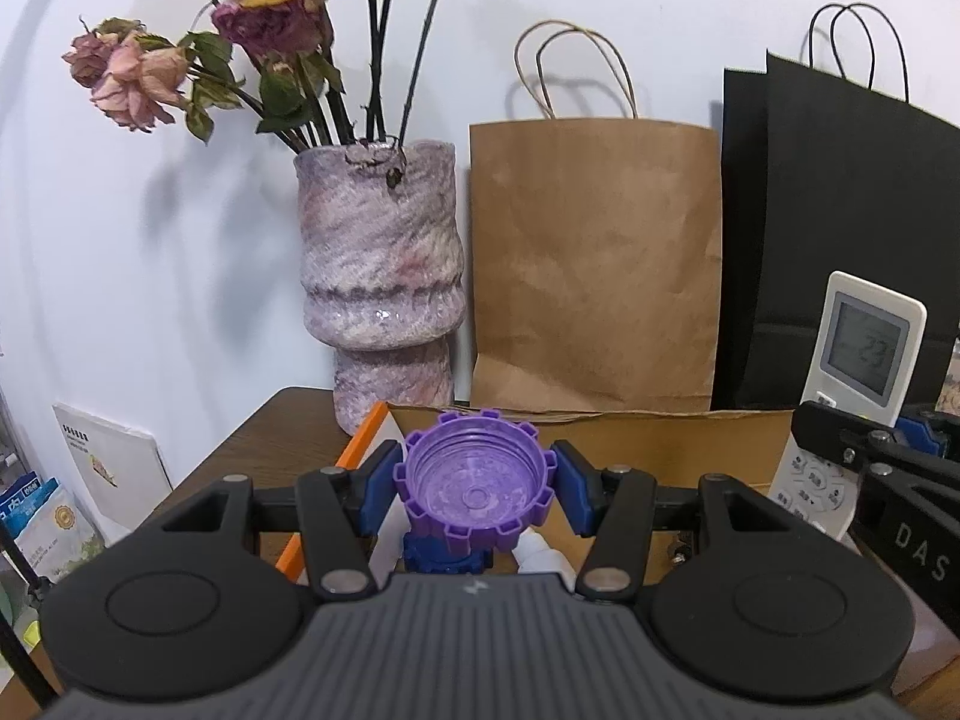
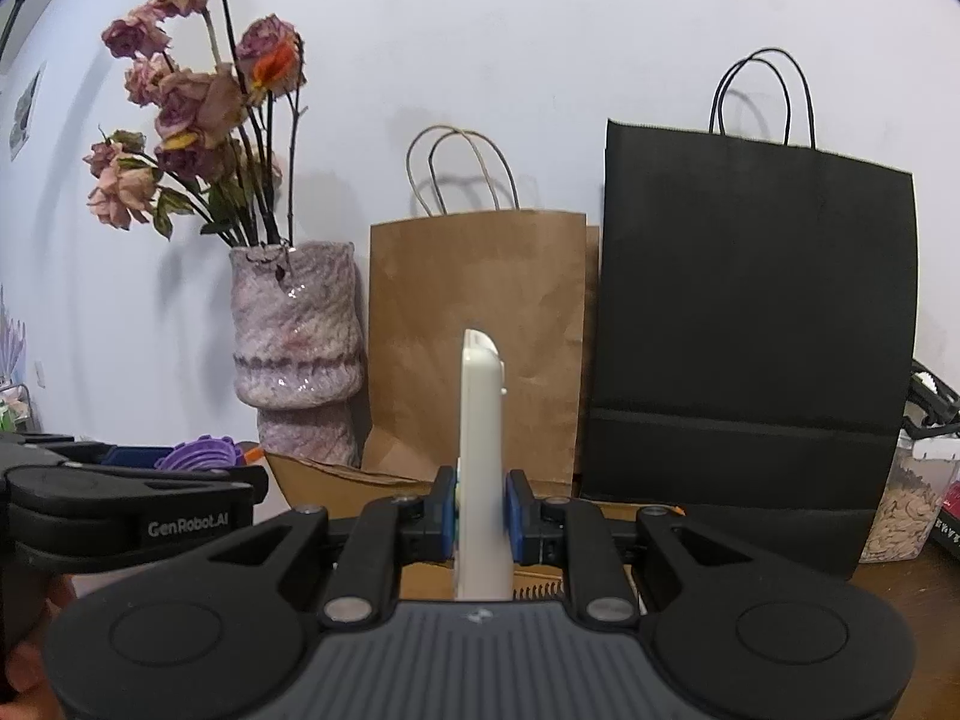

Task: Organize rigid objects
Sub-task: 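Carry the purple lid and white remote over the red box with both tools, then open both tools to drop the purple lid and remote into the box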

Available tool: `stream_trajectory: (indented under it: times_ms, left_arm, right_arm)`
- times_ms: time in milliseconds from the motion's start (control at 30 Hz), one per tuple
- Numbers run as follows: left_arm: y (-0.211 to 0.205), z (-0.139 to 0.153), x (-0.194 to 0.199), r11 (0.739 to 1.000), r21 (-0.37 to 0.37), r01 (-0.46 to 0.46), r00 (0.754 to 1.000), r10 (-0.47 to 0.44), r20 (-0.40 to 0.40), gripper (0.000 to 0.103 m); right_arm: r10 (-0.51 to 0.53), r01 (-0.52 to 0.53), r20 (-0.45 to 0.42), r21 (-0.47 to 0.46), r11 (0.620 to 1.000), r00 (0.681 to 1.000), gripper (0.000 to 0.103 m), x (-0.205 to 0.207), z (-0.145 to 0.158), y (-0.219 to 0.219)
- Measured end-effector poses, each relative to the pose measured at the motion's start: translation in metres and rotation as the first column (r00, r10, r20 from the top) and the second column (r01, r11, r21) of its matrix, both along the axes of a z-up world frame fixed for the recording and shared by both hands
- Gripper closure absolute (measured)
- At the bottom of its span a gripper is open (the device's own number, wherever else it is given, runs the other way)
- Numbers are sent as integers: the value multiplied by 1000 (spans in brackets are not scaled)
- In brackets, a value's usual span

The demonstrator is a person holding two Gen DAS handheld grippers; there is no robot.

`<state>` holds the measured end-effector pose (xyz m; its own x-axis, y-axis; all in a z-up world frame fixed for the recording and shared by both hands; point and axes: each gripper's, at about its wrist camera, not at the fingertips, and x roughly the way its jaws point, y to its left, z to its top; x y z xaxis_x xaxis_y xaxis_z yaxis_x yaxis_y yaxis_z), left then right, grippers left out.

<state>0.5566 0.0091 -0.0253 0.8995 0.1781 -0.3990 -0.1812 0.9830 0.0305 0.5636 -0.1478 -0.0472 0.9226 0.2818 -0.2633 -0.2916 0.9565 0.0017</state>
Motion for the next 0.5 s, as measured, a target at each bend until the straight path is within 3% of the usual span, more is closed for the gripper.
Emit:
stream_trajectory:
  times_ms: [300, 367, 433, 467, 500]
  left_arm:
    - [2, -6, 10, 1000, -7, 12, 999, -12, -38, 46]
    - [1, -7, 10, 1000, 3, 1, 999, -1, -43, 37]
    - [2, -7, 9, 1000, 4, -13, 999, 13, -33, 16]
    - [3, -7, 9, 1000, 4, -26, 999, 26, -30, 10]
    - [3, -7, 8, 999, 8, -37, 999, 37, -23, 4]
  right_arm:
    - [0, 0, -32, 1, 1000, 999, 86, 6, -4, 0]
    - [-14, 15, -45, 14, 1000, 999, 86, 7, -4, -2]
    - [-45, 45, -39, 14, 999, 998, 68, 7, -3, -5]
    - [-57, 58, -37, 21, 998, 998, 44, 6, -2, -8]
    - [-67, 68, -30, 30, 997, 997, 27, 5, -1, -10]
